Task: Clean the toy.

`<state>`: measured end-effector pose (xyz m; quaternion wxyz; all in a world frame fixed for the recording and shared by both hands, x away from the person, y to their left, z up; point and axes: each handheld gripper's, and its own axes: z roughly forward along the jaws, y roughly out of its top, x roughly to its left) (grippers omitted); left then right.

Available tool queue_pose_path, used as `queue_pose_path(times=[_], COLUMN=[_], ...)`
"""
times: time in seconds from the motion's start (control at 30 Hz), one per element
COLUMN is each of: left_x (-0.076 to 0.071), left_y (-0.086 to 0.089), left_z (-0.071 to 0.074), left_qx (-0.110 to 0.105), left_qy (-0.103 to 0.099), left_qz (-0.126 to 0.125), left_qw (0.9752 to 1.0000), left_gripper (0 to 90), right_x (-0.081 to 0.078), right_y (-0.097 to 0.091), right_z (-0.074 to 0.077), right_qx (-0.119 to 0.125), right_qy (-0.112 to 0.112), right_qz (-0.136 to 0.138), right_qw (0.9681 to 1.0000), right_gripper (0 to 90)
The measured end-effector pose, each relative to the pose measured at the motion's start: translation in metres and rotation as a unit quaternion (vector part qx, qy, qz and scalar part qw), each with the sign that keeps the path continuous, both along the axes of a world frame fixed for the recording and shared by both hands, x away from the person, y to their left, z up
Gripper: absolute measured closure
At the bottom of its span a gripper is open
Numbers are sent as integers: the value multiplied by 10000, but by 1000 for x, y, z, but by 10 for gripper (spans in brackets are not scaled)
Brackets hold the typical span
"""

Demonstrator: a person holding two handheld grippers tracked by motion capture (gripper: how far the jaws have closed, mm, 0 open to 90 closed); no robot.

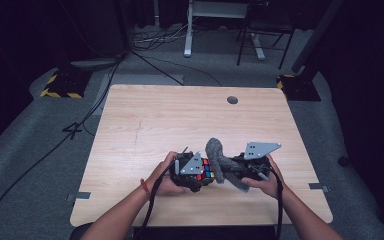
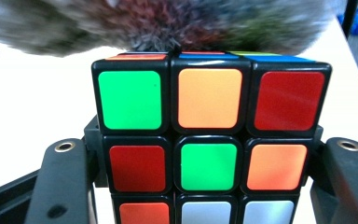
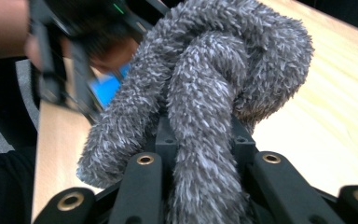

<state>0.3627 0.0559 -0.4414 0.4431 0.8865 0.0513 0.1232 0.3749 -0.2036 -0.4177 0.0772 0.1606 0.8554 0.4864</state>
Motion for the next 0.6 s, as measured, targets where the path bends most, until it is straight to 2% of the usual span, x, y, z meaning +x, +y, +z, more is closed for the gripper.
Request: queue_pose_path(times=[0.07, 0.13, 0.23, 0.4, 0.47, 0.6], left_x=[-1, -2, -3, -2, -1, 0], left_y=[2, 3, 4, 4, 4, 3], left_z=[2, 4, 7, 5, 3, -1], left_qx=[-121, -233, -430, -477, -469, -346], left_qy=[-27, 5, 22, 36, 48, 62], left_qz=[-13, -57, -133, -127, -128, -66], left_qw=[9999, 9997, 9990, 9988, 9988, 9994], left_gripper=[334, 334, 334, 333, 331, 329], right_x=[5, 9, 13, 9, 6, 3], right_y=[-5, -5, -3, 4, 5, 0], right_z=[-6, -13, -20, -21, -19, -11], right_qx=[-89, -321, -431, -199, -170, 99], right_qy=[105, 149, 306, 385, 365, 300], right_qz=[-89, -166, -122, 198, 252, 311], right_qw=[9999, 9992, 9985, 9989, 9989, 9990], right_gripper=[731, 731, 730, 729, 730, 733])
